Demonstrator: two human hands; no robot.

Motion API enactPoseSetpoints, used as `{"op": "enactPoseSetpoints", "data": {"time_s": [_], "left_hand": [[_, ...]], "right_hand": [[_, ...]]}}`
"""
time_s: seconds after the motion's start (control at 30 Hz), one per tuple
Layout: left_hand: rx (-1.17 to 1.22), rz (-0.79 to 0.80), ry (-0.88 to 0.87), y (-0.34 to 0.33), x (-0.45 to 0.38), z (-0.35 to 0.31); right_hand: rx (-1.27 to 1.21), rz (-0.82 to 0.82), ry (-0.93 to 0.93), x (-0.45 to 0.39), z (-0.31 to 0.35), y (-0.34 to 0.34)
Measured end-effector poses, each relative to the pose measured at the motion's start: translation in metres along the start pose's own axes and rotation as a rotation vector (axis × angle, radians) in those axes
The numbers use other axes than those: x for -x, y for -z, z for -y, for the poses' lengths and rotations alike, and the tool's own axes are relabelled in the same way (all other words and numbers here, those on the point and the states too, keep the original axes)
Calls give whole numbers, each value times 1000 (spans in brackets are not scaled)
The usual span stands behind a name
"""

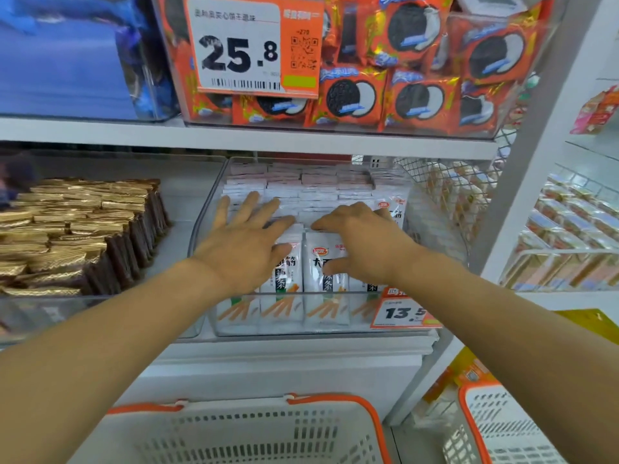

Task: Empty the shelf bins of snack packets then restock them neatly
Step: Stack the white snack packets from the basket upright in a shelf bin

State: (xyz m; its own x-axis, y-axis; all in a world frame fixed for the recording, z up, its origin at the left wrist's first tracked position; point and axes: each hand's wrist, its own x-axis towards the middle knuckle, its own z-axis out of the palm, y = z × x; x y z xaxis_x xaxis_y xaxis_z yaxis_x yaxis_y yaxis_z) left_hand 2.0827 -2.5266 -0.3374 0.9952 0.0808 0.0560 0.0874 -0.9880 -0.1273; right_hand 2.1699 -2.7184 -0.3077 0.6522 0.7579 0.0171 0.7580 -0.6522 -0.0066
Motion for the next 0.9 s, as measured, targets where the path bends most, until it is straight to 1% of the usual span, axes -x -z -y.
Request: {"op": "enactPoseSetpoints", "data": {"time_s": [0.1,0.2,0.3,0.37,0.4,0.43,0.5,0.57,0.6,0.7,0.73,0.8,0.83,0.9], "left_hand": [[17,115,-8,0,-7,1],[120,120,-16,4,-10,3],[227,80,-32,13,-2,5],[214,23,-45,18,7,4],[205,-37,-54,20,12,2],[203,-114,-64,23,18,0],[210,-268,-85,28,34,-3],[209,-359,-97,28,49,-3],[202,-348,-105,27,56,-3],[200,-211,-121,23,70,0],[213,-216,-135,22,75,3],[264,-286,-155,21,87,10],[282,-334,-148,22,93,14],[298,-410,-132,22,105,26]], "right_hand": [[-15,62,-18,-2,2,-3],[-42,82,-46,5,4,11],[-181,69,-156,23,-1,35],[-93,136,-275,35,-10,47],[-41,169,-332,40,-13,52],[-22,170,-380,43,-14,55],[-82,82,-419,45,-15,54],[-221,-61,-412,43,-12,43],[-267,-116,-413,42,-10,36],[-352,-225,-440,44,-7,18],[-376,-260,-462,46,-6,16],[-367,-314,-498,53,2,14],[-336,-361,-487,56,8,14],[-261,-471,-395,60,27,15]]}}
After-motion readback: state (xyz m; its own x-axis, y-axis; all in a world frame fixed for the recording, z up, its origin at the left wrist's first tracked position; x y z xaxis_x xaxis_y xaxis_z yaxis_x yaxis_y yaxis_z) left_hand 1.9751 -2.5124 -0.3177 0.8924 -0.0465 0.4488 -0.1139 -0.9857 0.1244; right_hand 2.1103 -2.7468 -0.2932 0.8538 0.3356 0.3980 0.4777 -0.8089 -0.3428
